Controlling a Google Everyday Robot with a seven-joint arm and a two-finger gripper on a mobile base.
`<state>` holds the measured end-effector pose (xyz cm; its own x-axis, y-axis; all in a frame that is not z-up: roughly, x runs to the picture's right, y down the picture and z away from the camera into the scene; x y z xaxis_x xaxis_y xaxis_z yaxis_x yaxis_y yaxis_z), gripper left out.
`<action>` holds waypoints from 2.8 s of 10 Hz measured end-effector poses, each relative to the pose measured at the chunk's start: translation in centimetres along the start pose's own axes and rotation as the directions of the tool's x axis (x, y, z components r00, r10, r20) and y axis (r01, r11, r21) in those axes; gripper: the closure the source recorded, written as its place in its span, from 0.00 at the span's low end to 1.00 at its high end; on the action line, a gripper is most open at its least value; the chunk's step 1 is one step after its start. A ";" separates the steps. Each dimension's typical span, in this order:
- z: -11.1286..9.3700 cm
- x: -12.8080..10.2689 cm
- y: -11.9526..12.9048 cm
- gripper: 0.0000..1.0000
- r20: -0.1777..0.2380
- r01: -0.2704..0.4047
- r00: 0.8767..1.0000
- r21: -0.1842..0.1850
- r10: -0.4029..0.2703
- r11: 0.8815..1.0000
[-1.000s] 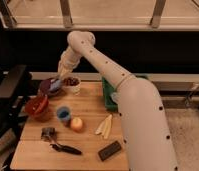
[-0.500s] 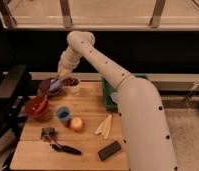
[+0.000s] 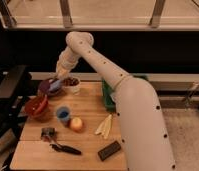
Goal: Place fork in purple bowl
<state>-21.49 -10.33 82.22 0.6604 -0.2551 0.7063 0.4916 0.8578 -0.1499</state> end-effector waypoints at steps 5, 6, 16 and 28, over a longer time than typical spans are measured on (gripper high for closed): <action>3.3 -3.3 -2.8 1.00 0.067 0.121 0.990 0.012 -0.122 0.993; 4.4 -3.8 -3.0 1.00 0.095 0.136 0.986 0.012 -0.136 0.991; 10.8 -3.7 -3.2 0.78 0.151 0.235 0.960 0.021 -0.235 0.972; 11.9 2.5 -1.9 0.27 0.078 0.115 0.990 -0.021 -0.113 0.993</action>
<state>-27.55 -7.29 92.50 0.5541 -0.3151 0.7705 0.5765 0.8130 -0.0821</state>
